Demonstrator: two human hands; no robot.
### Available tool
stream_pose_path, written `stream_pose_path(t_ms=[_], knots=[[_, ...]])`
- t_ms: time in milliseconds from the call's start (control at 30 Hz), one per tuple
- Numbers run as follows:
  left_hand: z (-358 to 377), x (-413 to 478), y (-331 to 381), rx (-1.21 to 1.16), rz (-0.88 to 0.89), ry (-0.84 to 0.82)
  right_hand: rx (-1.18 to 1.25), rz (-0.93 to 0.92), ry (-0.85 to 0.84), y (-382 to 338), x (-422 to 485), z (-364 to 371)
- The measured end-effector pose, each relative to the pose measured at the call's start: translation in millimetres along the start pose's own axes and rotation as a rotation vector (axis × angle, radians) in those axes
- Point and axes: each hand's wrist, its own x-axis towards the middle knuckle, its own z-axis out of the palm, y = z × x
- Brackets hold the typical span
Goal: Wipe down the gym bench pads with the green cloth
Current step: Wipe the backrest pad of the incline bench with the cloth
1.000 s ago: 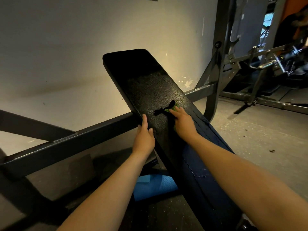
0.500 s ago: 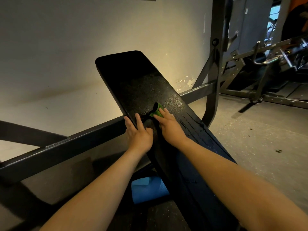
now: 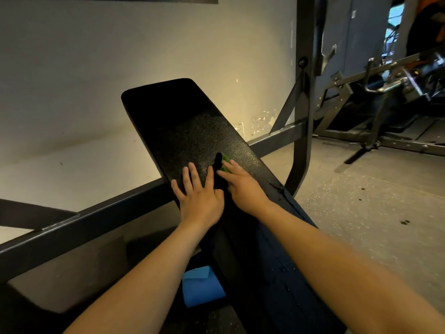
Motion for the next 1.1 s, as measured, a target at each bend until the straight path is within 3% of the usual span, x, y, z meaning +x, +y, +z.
stream_pose_path(t_ms=[233,367,433,500,567,633,733,967,1033,1100], knots=[[7,1,0,0.042,0.004,0.065,0.017,0.419,0.193,67,13,-29],[7,-1,1,0.051,-0.007,0.062,0.026,0.647,0.261,62,7,-29],[7,-1,2,0.047,-0.007,0.073,-0.050,0.600,0.305,42,2,-23],[7,-1,2,0.049,-0.008,0.077,-0.077,0.423,0.332,19,0,-10],[6,-2,2,0.053,-0.002,0.071,-0.097,0.183,0.244,2,-1,6],[5,-2,2,0.055,0.007,0.070,-0.121,0.067,0.135,2,0,11],[6,-5,0,0.051,0.018,0.086,-0.162,0.127,0.154,23,4,-1],[6,-6,2,0.041,0.023,0.109,-0.002,0.549,0.288,33,20,-17],[5,-6,2,0.038,0.017,0.112,0.013,0.535,0.307,18,34,-12],[5,-5,1,0.043,0.020,0.115,0.039,0.363,0.241,-2,48,-3]])
